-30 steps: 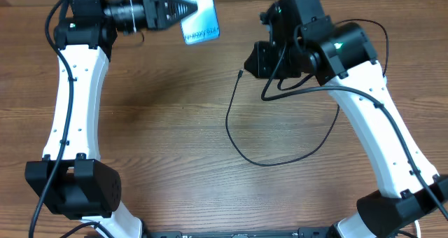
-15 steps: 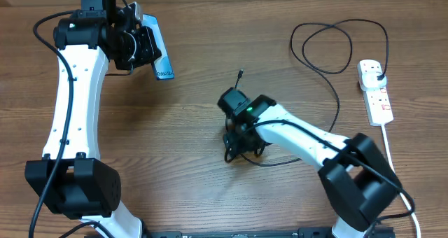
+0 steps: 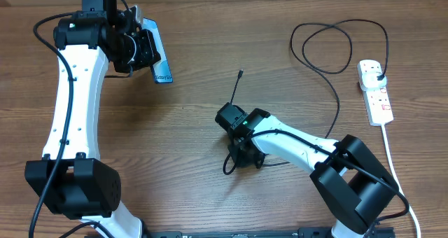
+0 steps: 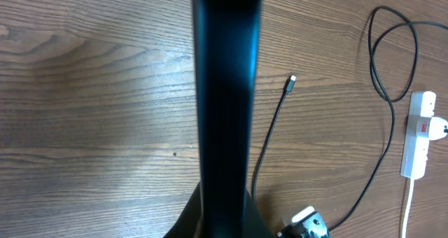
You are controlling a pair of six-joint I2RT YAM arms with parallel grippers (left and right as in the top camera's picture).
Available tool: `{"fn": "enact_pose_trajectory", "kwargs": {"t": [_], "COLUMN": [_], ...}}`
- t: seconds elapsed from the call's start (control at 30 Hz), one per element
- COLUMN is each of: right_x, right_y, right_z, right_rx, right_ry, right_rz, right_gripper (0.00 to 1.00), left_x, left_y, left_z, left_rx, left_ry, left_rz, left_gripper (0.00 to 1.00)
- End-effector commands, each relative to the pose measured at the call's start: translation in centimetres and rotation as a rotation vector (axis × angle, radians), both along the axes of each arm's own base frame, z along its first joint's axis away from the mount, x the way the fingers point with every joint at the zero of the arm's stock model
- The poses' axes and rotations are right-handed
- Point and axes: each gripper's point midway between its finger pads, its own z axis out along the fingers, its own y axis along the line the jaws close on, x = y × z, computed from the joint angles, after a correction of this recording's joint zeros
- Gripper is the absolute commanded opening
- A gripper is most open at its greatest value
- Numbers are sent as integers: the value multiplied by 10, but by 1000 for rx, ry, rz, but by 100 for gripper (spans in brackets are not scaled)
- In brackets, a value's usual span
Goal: Plug charger to phone and switch on socket
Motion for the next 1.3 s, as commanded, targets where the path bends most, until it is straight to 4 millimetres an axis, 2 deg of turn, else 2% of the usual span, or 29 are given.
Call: {"fn": "enact_pose_trajectory", "kwargs": {"t": [0.0, 0.03, 0.23, 0.33, 0.47, 0.57, 0.63, 0.7, 0.73, 0.77, 0.87, 0.93, 1.0, 1.07, 1.13, 1.23, 1.27], "right_x": [-19, -29, -57, -77, -104, -111, -112, -110, -104, -94, -63, -38, -9, 41, 83, 122, 134], "right_y": [-17, -25, -53, -73, -100, -94, -89, -84, -81, -76, -61, -61, -68, -86, -95, -96, -102], "right_z": [-6, -4, 5, 10, 29, 57, 68, 78, 81, 86, 111, 132, 152, 174, 185, 190, 189], "right_rx": [-68, -104, -233, -299, -320, -172, -104, -26, 11, 48, 170, 209, 228, 218, 251, 341, 340], "right_ry": [59, 99, 194, 223, 223, 186, 169, 159, 143, 126, 95, 53, 10, -63, -138, -211, -252], "right_rz": [-75, -127, -205, -293, -358, -371, -376, -396, -415, -439, -503, -537, -566, -624, -677, -714, -729], "right_gripper": [4, 4, 4, 4, 4, 4, 15, 54, 73, 77, 77, 80, 82, 84, 94, 100, 100], "left_x": [0, 0, 0, 0, 1, 2, 2, 2, 1, 1, 1, 1, 1, 1, 1, 0, 0], "left_y": [-4, -4, -4, -4, -4, -4, -4, -4, -4, -4, -4, -4, -4, -4, -4, -4, -4], "left_z": [10, 10, 10, 10, 10, 10, 10, 10, 10, 10, 10, 10, 10, 10, 10, 10, 9], "left_rx": [1, 1, 1, 1, 1, 0, 0, 0, 0, 0, 0, 0, 0, 0, 0, 0, 0], "left_ry": [-32, -31, -31, -29, -37, -39, -39, -38, -37, -37, -36, -35, -34, -34, -35, -33, -30], "left_rz": [-27, -27, -27, -26, -26, -26, -26, -26, -26, -26, -26, -26, -26, -27, -27, -27, -27], "left_gripper": [4, 4, 4, 4, 4, 4, 4, 4, 4, 4, 4, 4, 4, 4, 4, 4, 4]}}
